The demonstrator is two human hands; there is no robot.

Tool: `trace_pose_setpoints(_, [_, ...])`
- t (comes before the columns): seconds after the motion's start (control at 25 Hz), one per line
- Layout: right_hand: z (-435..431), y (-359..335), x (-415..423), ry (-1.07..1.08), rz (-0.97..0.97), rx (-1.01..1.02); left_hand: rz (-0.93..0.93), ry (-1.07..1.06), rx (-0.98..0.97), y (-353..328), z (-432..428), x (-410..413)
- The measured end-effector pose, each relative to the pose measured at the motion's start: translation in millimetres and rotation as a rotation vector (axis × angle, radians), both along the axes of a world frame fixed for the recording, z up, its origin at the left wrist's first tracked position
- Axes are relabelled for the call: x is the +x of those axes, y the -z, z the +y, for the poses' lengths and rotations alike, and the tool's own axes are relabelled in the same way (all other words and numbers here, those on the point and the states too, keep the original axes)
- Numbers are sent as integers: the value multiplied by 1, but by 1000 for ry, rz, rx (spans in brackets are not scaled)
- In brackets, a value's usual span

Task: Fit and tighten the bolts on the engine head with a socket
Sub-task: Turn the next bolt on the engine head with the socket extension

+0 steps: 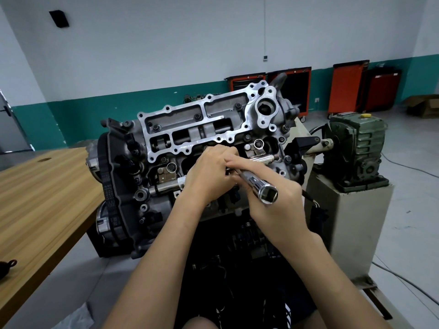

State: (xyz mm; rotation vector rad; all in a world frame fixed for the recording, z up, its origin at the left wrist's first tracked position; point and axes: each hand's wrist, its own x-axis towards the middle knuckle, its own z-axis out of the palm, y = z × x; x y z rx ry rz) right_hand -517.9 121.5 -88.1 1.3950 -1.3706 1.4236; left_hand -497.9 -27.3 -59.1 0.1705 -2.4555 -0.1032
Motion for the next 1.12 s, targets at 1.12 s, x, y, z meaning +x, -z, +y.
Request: trace_pose_setpoints(1.12, [0, 0, 5, -57, -71, 24, 15, -19, 36, 0, 2, 2])
